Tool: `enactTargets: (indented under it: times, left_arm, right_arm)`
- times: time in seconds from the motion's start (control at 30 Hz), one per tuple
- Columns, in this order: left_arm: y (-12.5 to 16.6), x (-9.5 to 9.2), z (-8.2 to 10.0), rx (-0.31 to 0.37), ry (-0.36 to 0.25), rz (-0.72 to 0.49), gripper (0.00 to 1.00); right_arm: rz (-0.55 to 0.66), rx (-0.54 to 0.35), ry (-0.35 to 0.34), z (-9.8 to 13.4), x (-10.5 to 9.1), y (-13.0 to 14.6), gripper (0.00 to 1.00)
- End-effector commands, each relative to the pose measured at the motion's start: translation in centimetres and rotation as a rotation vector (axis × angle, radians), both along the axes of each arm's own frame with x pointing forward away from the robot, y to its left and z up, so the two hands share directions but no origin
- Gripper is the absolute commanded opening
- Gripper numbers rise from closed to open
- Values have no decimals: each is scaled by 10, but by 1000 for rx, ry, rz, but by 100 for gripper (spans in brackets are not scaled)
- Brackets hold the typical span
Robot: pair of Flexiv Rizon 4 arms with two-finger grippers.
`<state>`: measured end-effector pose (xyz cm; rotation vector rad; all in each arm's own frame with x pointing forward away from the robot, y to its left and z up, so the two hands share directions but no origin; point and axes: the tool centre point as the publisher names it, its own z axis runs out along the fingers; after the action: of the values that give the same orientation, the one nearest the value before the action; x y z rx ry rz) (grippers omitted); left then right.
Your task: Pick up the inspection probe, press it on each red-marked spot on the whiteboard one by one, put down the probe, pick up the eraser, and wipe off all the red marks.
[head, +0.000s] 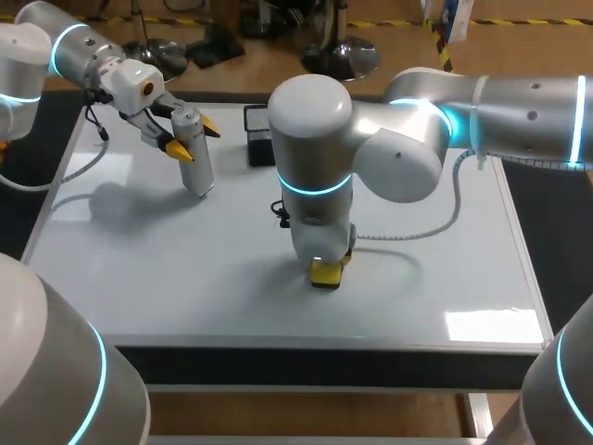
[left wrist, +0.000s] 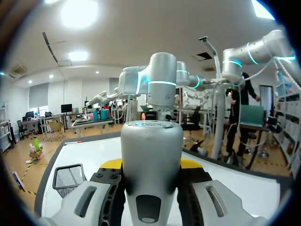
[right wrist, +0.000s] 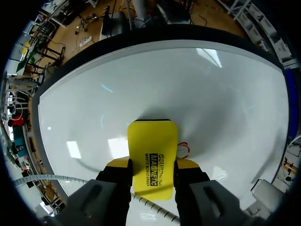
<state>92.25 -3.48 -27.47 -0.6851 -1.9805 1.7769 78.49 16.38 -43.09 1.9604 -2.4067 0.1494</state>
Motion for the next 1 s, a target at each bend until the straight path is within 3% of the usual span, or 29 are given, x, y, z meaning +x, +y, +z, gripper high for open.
enactTargets:
  times: [0.03, 0.27, 0.43, 0.63, 1.0]
  left_arm:
    - [1, 1, 1, 0, -1, -4, 0]
    - [1, 1, 1, 0, -1, -4, 0]
    - [1, 1, 1, 0, -1, -4, 0]
    - [1, 1, 1, 0, -1, -4, 0]
    - [1, 1, 1, 0, -1, -4, 0]
  right_arm:
    - [-6, -2, 0, -5, 0, -13, 0]
    - [-22, -15, -9, -1, 2, -23, 0]
    - [-24, 1, -51, 18, 9, -19, 0]
    - [23, 33, -78, 32, 14, 3, 0]
    - [103, 102, -56, 27, 13, 50, 0]
